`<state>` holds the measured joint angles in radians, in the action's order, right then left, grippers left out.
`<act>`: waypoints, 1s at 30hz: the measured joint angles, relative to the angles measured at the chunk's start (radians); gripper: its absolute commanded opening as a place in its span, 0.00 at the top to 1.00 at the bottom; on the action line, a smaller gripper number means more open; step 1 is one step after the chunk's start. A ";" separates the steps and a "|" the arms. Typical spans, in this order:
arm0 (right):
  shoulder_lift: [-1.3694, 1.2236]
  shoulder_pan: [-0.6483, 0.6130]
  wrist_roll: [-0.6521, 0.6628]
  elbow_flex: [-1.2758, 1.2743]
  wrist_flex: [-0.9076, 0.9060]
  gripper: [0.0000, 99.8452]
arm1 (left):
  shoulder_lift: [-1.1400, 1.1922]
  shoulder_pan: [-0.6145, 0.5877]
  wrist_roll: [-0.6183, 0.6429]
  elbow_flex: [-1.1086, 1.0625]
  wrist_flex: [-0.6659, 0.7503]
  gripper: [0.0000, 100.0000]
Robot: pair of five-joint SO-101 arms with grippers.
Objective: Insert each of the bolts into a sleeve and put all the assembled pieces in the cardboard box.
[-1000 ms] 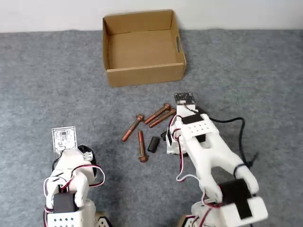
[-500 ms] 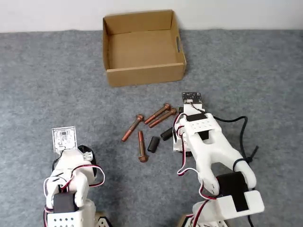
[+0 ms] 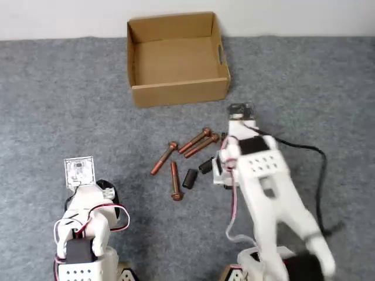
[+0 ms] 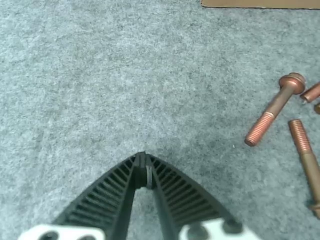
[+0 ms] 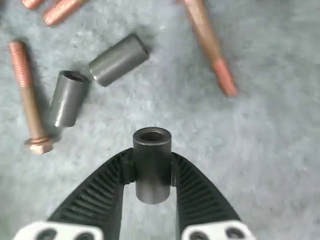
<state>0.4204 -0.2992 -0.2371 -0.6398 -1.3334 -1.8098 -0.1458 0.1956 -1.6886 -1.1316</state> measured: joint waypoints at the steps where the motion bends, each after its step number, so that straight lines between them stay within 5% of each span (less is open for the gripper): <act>1: 0.058 -0.009 0.000 0.000 -0.023 0.99 | 0.000 0.000 0.000 0.000 0.000 1.00; 8: 0.394 0.025 -0.083 0.000 -0.147 0.99 | 0.000 0.000 0.000 0.000 0.000 1.00; 17: 0.480 0.224 -0.150 -0.034 -0.313 0.99 | 0.000 0.000 0.000 0.000 0.000 1.00; 30: 0.799 0.342 -0.153 -0.170 -0.328 0.99 | 0.000 0.052 0.000 0.000 0.000 0.99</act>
<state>1.2198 0.0430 -0.3905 -0.8101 -1.6617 -1.8098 -0.0936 0.1956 -1.6886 -1.1316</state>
